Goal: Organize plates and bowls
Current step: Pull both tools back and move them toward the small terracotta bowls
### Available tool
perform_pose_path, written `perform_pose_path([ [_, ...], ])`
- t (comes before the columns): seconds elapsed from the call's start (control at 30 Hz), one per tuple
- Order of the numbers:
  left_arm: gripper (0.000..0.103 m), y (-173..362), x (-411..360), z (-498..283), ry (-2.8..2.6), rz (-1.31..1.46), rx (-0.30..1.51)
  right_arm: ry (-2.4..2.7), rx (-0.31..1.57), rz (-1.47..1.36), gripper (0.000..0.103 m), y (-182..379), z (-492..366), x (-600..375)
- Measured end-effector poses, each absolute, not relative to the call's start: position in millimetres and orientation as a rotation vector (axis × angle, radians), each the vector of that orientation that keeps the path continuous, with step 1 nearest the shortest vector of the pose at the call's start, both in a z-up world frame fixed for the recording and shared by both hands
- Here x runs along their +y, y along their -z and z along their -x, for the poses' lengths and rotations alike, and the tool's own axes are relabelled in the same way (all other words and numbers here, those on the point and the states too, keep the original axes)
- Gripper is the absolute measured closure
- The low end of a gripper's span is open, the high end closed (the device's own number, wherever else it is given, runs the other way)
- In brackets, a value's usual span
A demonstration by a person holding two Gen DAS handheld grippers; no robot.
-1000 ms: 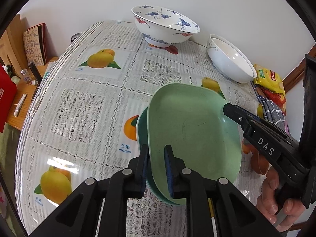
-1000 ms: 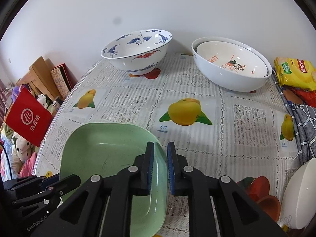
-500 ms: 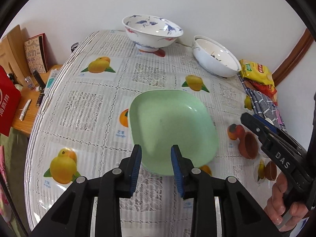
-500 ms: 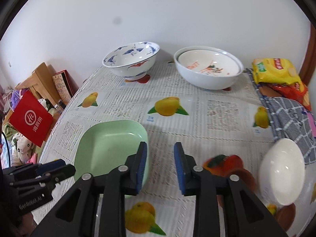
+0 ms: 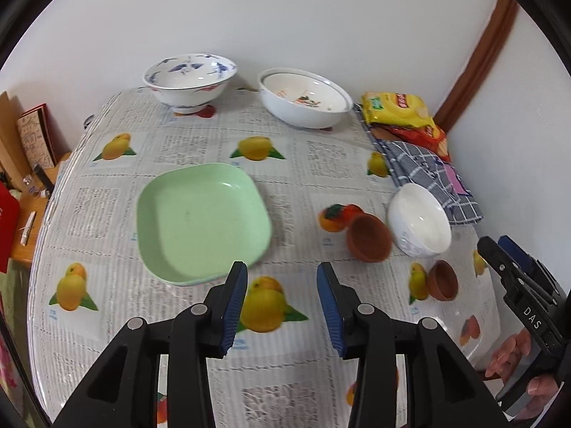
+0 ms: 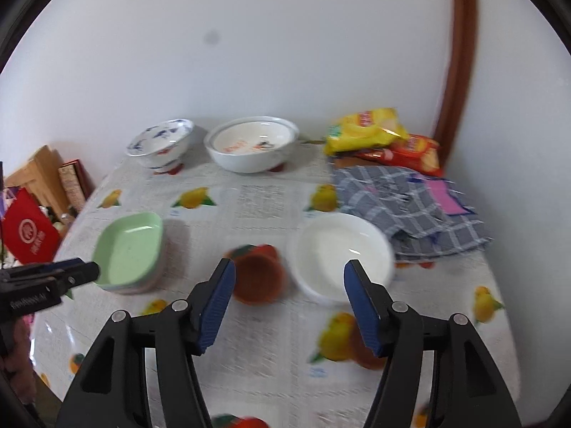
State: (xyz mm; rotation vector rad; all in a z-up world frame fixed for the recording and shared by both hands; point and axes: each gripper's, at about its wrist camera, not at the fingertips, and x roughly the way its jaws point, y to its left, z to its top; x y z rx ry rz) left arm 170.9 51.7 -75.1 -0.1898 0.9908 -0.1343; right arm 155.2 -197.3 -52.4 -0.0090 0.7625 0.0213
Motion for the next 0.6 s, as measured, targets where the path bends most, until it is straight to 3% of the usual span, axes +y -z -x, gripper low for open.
perform_pose_path([
  [0.27, 0.063, 65.2, 14.3, -143.1, 0.207, 0.173, 0.983, 0.031, 0.756, -0.197, 0.04, 55.3, -98.9, -257.9],
  [0.6, 0.059, 51.5, 11.3, -103.0, 0.205, 0.169, 0.946, -0.001, 0.691, -0.153, 0.04, 36.9, -55.2, -243.5],
])
